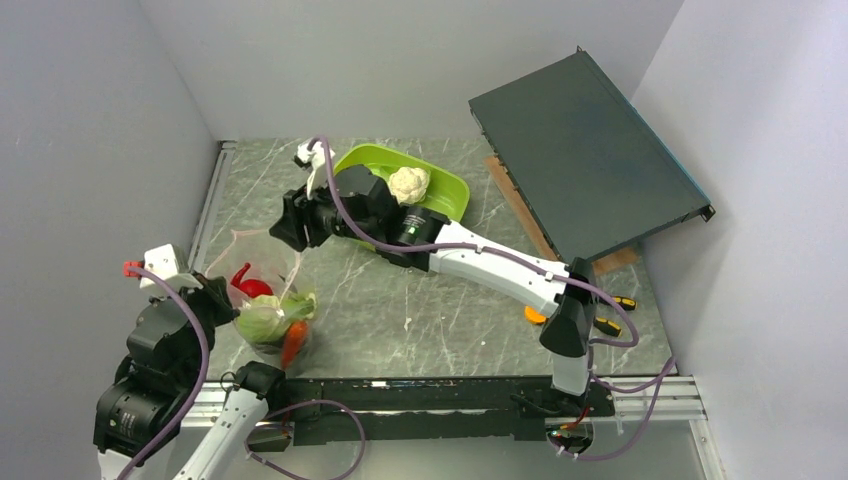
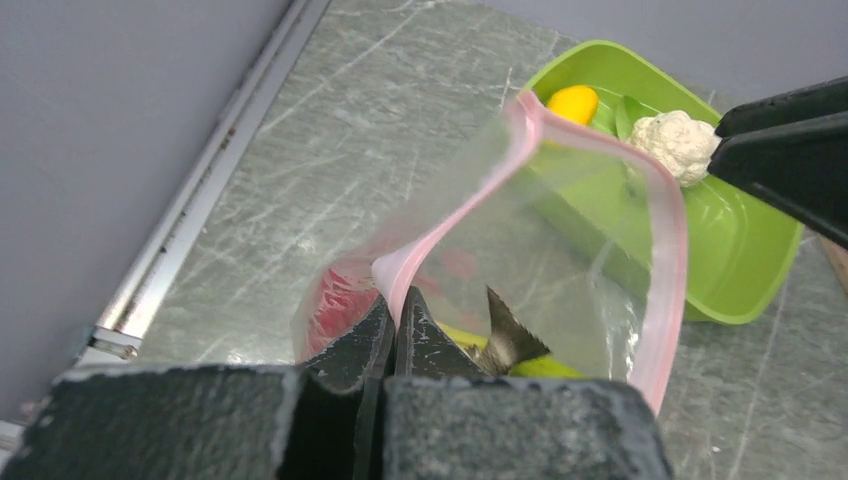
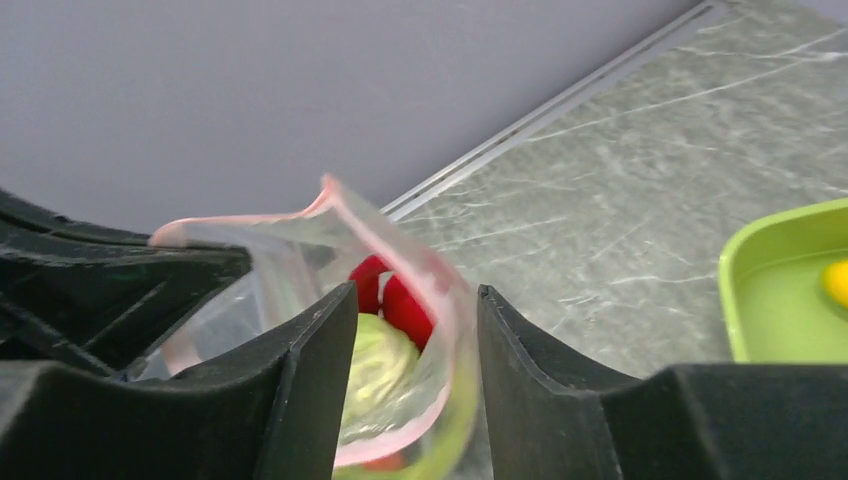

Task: Place the food in the zip-top bag and seal the zipper
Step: Adjust the zipper food storage bag at the center of the board, then pick up the fake fruit from the bin.

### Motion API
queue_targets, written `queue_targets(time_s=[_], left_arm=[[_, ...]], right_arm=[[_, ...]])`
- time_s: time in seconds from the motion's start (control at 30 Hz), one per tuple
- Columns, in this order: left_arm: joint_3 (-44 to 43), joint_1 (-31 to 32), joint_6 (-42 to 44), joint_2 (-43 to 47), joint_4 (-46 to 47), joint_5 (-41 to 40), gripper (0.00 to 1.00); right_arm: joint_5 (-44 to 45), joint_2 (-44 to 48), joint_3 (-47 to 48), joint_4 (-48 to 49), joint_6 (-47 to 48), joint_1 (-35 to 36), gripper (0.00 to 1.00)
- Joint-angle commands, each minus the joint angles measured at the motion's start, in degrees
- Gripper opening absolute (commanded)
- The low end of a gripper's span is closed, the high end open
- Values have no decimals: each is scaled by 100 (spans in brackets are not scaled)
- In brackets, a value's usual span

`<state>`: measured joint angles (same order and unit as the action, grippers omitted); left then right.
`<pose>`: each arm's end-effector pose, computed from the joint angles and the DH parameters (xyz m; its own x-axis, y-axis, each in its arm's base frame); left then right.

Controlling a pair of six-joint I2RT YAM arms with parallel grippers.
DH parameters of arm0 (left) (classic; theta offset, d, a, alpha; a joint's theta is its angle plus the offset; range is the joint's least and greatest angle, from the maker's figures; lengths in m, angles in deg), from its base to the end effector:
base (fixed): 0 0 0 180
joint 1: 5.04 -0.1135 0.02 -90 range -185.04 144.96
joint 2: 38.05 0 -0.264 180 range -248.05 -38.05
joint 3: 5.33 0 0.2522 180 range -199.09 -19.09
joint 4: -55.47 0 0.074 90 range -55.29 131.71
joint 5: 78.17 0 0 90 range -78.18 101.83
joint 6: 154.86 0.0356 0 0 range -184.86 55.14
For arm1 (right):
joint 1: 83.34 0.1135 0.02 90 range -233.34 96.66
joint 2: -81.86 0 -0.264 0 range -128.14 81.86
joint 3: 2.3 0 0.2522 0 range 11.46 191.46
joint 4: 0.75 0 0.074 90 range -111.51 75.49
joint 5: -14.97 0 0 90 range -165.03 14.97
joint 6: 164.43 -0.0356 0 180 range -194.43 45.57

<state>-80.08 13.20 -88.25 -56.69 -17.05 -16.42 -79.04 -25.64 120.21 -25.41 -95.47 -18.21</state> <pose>0.0162 0.0124 0.3775 -0.1845 -0.3074 -0.9335 -0.2492 0.9334 -0.2581 0.1874 0.4102 0.4122 -0.4011 -0.0138 -0.9159 -0.8465 0.3878 0.3649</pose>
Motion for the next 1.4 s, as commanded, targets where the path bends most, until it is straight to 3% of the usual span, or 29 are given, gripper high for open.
queue_targets(time_s=[0.0,0.2,0.4,0.53,0.67,0.9,1.23,1.37], left_arm=[[-417,5,837,-366,856,-354,0],[-534,9,1635,-906,1425,-618,0],[-23,4,1700,-1081,1716,-428,0],[551,7,1576,-1002,1915,-66,0],[1165,10,1554,-878,2247,202,0],[1832,8,1818,-753,2580,294,0],[2187,12,1883,-550,2949,518,0],[2205,9,1889,-503,2948,464,0]], right_arm=[[399,303,94,50,303,-406,51],[464,503,-761,570,-136,-1279,57],[833,-291,-841,742,-168,-1889,64],[1040,-1112,-390,839,-409,-2085,75],[1316,-1987,423,771,-657,-2133,77],[1629,-2819,662,1631,-1320,-2239,80],[1579,-4311,2156,1474,-2190,-2360,88],[1737,-4532,2287,1643,-2432,-2366,88]])
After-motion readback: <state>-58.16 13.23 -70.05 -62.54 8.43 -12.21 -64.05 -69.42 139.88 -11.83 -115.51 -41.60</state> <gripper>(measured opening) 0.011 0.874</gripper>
